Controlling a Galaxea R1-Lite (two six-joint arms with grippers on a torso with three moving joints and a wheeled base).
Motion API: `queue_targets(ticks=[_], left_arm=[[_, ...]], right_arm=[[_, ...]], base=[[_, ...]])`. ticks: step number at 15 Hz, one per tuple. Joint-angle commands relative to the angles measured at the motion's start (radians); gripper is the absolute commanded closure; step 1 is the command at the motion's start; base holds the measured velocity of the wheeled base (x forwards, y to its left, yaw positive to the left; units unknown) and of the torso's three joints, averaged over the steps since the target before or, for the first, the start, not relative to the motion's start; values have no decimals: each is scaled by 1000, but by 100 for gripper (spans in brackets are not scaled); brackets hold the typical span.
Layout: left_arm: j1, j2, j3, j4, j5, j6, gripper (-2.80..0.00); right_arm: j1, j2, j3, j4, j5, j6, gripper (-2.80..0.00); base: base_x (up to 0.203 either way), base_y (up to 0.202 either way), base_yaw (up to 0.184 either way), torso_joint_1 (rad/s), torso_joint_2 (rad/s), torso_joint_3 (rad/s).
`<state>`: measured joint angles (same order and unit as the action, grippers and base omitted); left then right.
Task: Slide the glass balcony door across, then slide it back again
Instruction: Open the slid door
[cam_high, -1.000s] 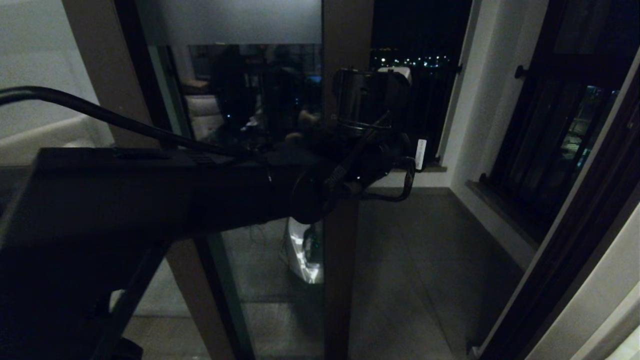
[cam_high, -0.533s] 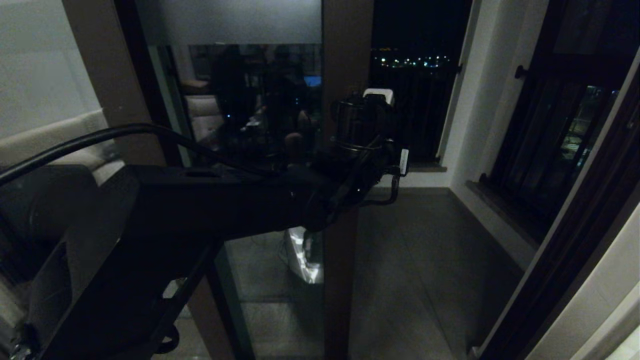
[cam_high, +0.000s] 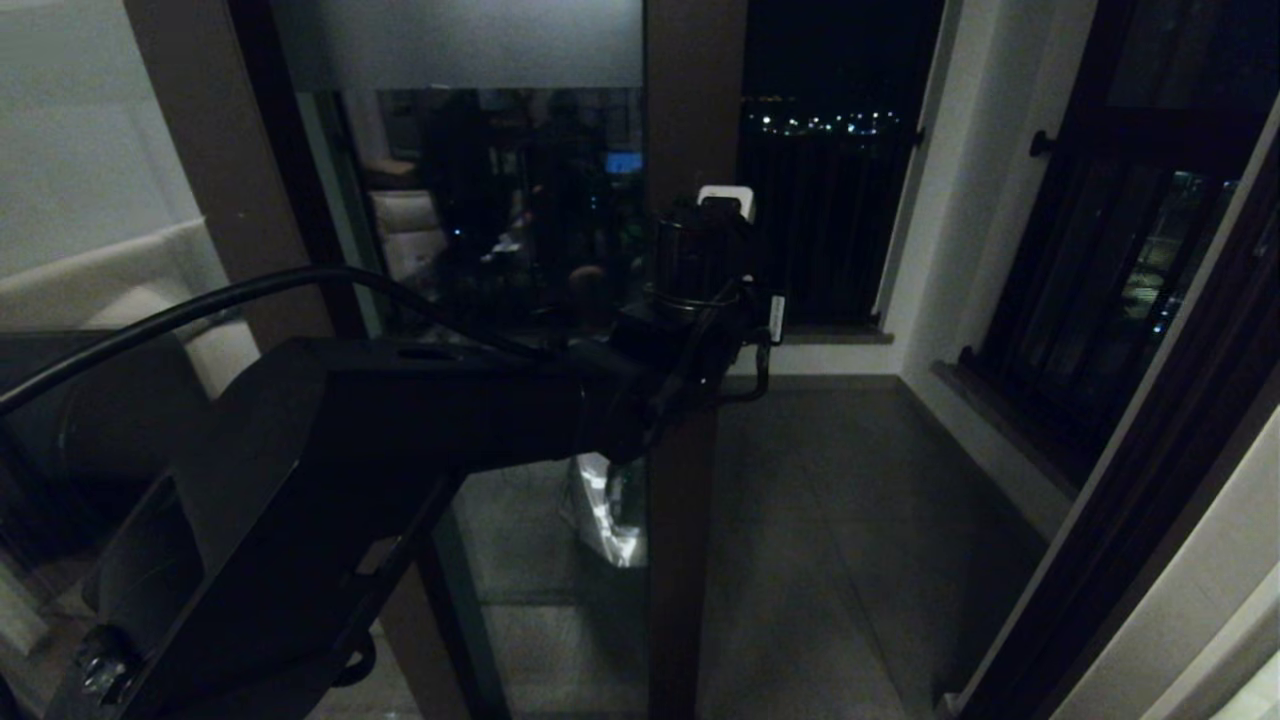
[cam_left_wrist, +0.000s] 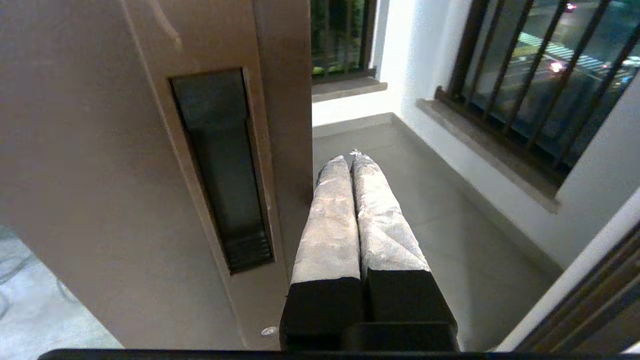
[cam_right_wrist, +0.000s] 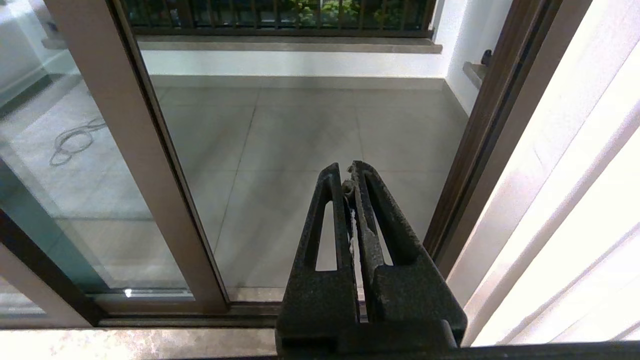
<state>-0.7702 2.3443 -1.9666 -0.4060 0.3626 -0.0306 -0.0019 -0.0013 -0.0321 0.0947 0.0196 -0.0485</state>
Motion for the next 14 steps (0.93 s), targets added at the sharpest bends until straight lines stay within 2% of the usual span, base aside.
queue_targets(ticks=[1,8,10,14], left_arm=[[4,-1,1,-2,4,0,0],[25,-16,16,0,26,1,0],[25,-23,28,-1,26,24,0],[26,-39,44,-1,28,28,0]], right_arm=[[0,1,0,0,0,-1,0],[0,1,0,0,0,-1,0],[-1,1,0,0,0,-1,0],[-1,1,0,0,0,-1,0]], base=[[0,0,0,0,0,0],[0,0,0,0,0,0],[0,0,0,0,0,0],[0,0,0,0,0,0]])
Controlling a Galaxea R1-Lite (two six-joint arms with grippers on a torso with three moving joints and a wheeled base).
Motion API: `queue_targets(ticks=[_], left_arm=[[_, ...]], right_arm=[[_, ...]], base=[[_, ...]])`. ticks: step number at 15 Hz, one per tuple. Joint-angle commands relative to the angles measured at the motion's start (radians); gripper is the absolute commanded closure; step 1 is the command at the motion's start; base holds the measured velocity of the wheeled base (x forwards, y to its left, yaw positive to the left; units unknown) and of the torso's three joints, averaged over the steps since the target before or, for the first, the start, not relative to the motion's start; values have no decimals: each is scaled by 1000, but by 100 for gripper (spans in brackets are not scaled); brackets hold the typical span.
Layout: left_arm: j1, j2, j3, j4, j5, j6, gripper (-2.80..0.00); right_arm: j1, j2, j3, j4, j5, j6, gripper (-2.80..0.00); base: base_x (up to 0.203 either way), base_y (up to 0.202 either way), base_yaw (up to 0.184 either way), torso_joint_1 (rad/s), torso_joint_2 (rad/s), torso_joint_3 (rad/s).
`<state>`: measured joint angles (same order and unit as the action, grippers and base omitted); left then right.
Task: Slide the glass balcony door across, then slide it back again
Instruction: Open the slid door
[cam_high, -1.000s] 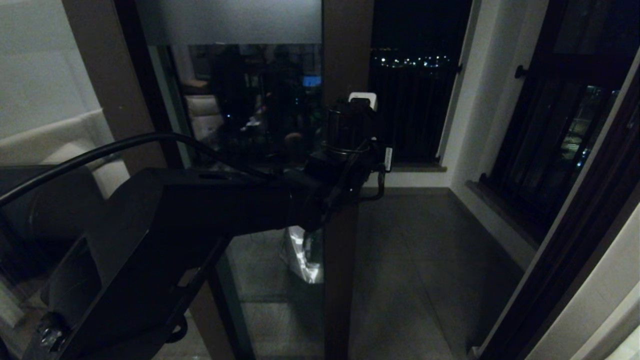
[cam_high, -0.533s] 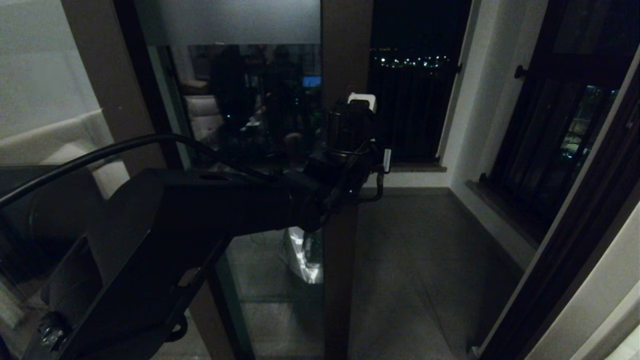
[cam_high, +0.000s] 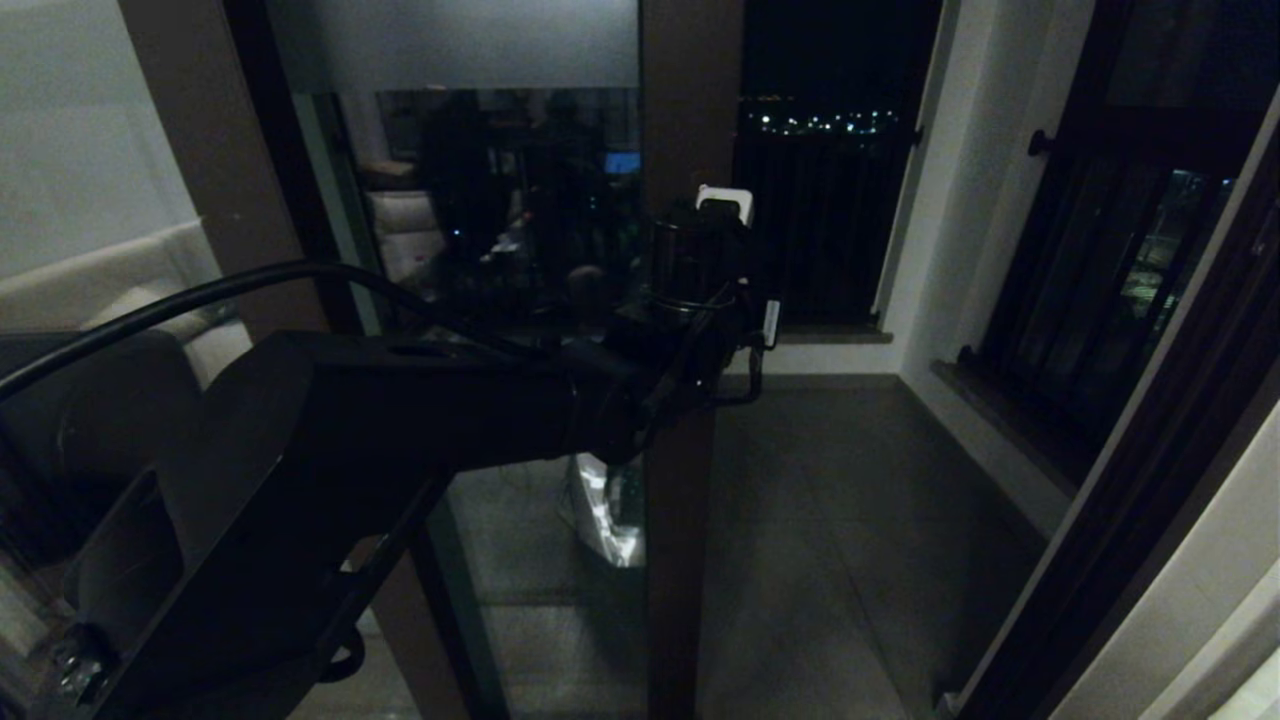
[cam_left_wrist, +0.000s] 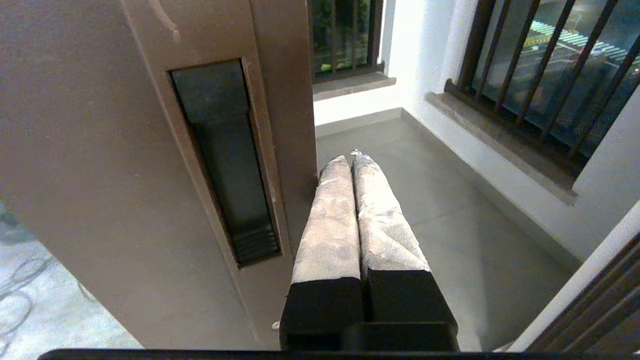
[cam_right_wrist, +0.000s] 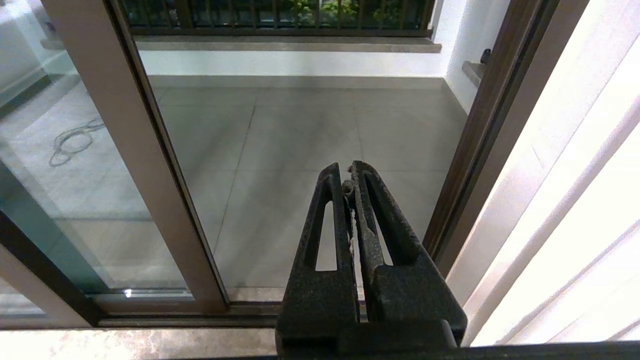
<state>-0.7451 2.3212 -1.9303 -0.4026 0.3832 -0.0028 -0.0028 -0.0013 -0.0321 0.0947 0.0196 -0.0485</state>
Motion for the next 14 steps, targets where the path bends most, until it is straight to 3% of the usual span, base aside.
queue_targets(ticks=[1,14], left_arm=[[3,-19,13,-5,10,0,0],[40,-29,39,-7,11,0,0]], right_arm=[[0,1,0,0,0,-1,0],[0,1,0,0,0,-1,0]], base=[[0,0,0,0,0,0],[0,0,0,0,0,0]])
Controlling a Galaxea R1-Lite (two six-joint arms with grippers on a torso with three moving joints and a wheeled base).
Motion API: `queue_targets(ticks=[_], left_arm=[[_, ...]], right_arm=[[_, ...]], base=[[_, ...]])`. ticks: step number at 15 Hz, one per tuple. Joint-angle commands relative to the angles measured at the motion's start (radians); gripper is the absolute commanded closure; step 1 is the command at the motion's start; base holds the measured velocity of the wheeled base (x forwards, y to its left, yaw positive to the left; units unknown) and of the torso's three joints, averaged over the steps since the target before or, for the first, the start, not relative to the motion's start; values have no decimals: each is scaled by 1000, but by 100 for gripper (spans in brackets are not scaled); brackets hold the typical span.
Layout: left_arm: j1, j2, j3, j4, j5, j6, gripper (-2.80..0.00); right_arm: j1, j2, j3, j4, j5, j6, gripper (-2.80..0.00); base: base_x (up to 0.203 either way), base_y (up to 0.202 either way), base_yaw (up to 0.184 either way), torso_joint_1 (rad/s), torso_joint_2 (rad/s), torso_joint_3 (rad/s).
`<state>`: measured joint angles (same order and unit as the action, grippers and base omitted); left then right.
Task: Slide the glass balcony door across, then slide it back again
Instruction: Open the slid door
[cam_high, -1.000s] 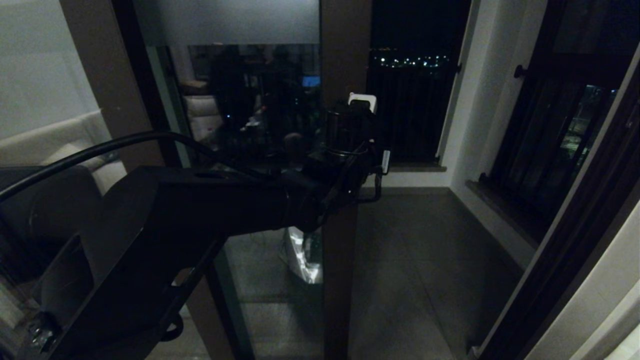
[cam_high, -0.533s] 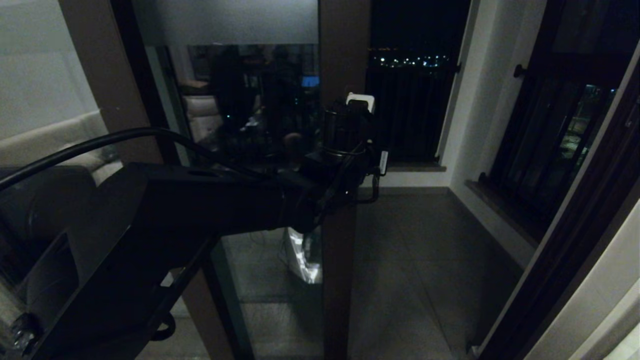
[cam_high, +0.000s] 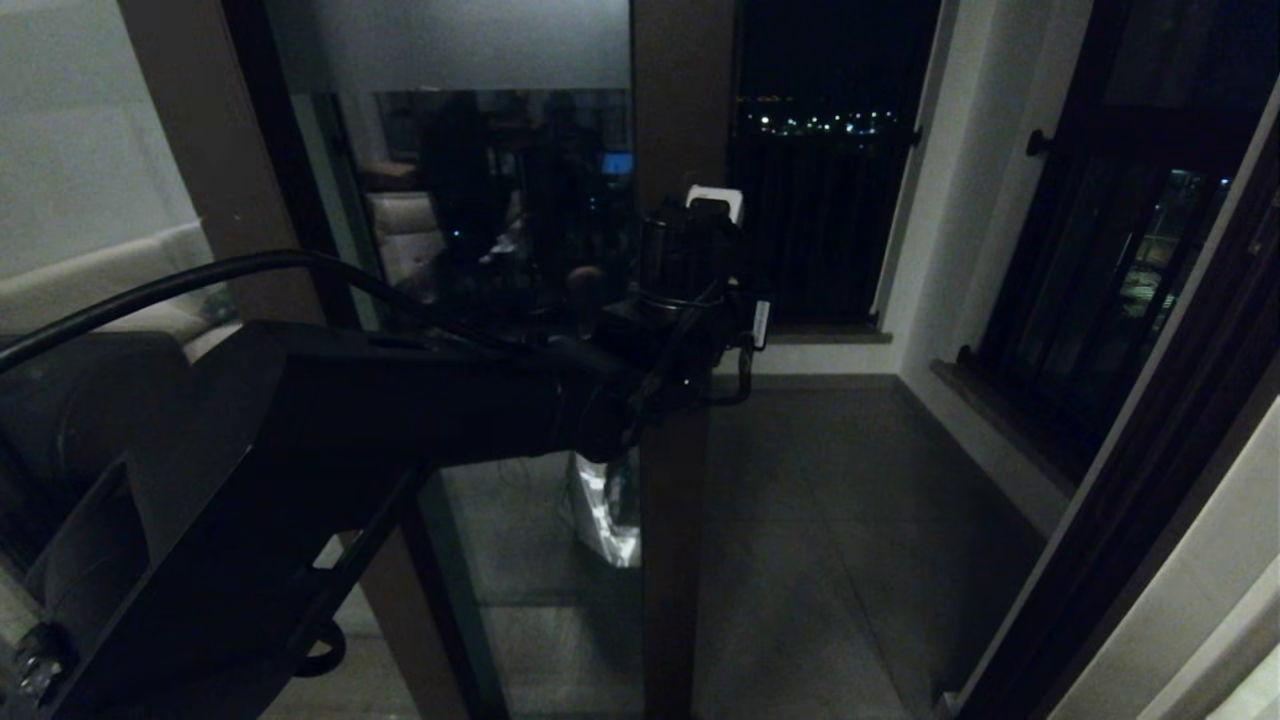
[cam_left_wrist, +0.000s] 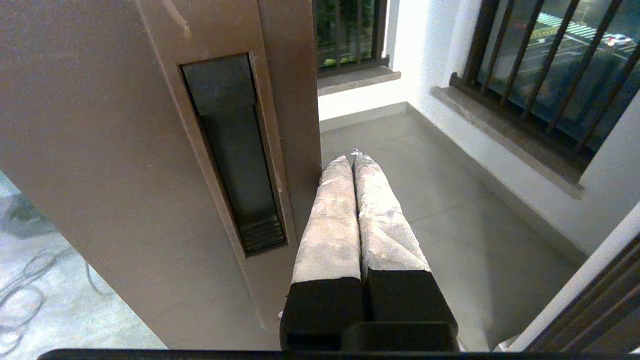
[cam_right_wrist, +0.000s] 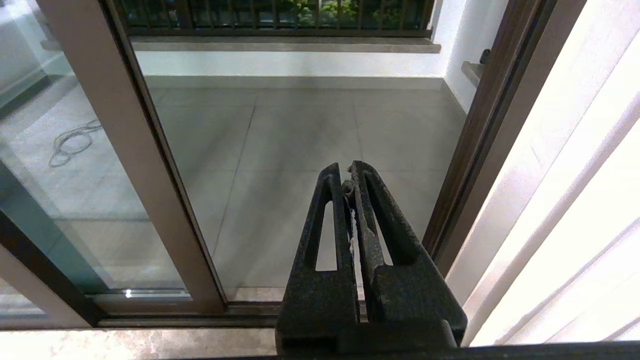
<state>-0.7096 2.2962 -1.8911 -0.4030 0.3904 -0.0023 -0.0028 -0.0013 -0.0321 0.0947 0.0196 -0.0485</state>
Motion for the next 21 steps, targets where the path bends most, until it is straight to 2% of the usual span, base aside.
queue_targets(ticks=[1,12,16,21], left_arm=[[7,-6,0,-7,4,1,0],[40,-32,4,-13,29,1,0],[58,-61,61,-13,27,2,0],[75,-70,66,-13,27,2,0]], right_arm=[[0,1,0,0,0,-1,0],[0,1,0,0,0,-1,0],[1,1,0,0,0,-1,0],[1,1,0,0,0,-1,0]], base=[[0,0,0,0,0,0],[0,0,0,0,0,0],[0,0,0,0,0,0],[0,0,0,0,0,0]])
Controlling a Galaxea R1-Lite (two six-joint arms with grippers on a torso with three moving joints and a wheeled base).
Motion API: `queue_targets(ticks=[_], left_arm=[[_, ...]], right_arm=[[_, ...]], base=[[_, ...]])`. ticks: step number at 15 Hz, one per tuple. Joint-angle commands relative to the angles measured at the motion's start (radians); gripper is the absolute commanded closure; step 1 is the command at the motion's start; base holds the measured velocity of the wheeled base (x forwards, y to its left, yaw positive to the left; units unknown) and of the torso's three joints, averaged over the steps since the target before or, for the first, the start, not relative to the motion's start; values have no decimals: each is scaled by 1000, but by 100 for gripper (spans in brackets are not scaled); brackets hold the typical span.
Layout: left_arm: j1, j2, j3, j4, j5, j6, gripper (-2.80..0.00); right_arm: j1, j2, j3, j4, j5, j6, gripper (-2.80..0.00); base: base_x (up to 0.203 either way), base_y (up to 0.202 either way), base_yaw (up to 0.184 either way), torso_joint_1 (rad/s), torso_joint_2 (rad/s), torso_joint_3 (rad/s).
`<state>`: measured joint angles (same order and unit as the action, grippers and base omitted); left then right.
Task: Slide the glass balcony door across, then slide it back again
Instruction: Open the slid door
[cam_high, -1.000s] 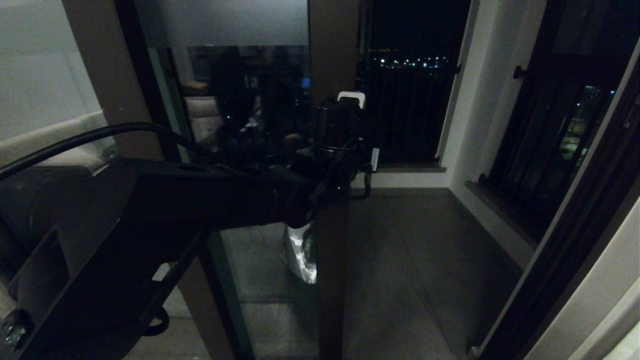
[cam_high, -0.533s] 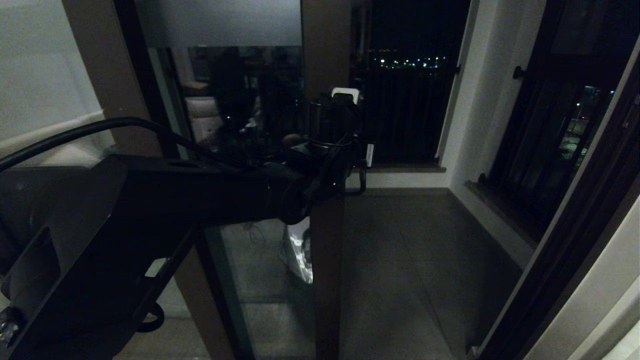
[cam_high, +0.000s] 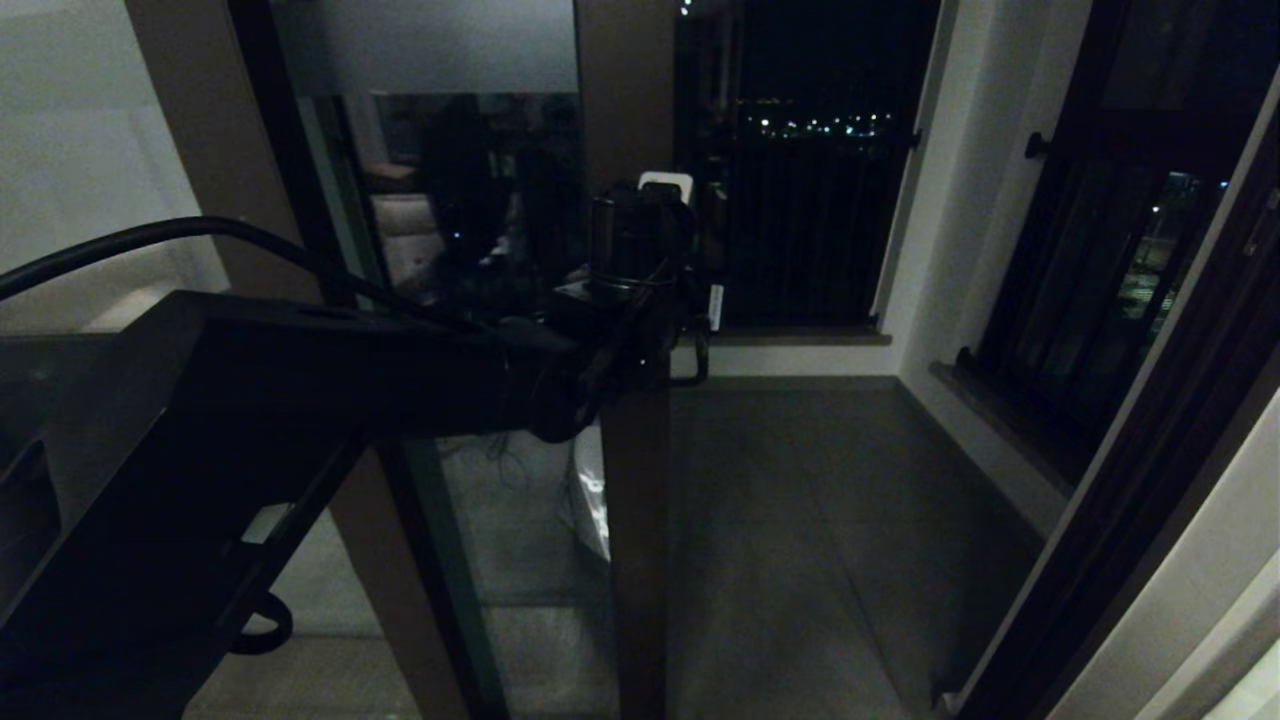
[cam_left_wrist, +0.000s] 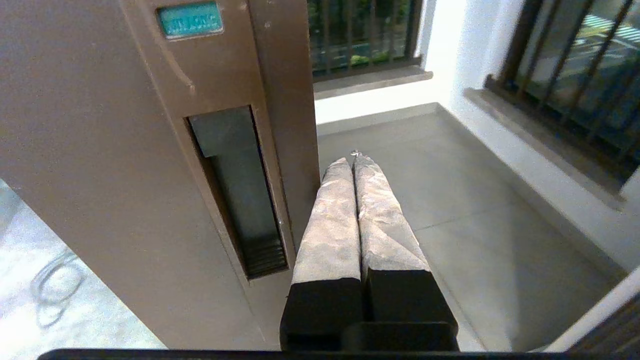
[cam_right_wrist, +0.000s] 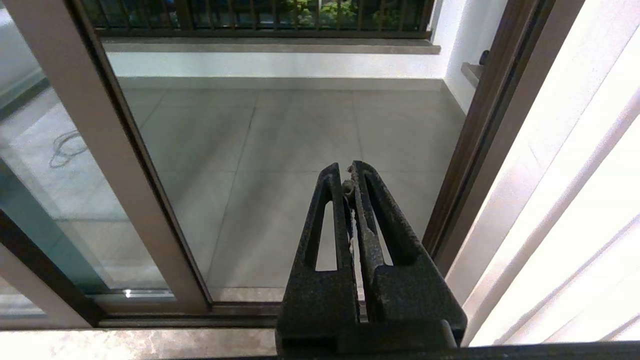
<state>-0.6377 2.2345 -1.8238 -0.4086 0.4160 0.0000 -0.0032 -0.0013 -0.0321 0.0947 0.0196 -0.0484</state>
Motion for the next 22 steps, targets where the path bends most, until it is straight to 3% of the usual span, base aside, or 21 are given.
queue_targets(ticks=[1,7,22], left_arm=[[5,-9,-2,-7,1,2,0],[31,-26,17,-7,1,3,0],[110,-123,209,-75,0,-1,0]], right_arm=[[0,1,0,0,0,-1,0],[1,1,0,0,0,-1,0],[0,1,0,0,0,-1,0]], base=[[0,0,0,0,0,0],[0,0,0,0,0,0],[0,0,0,0,0,0]])
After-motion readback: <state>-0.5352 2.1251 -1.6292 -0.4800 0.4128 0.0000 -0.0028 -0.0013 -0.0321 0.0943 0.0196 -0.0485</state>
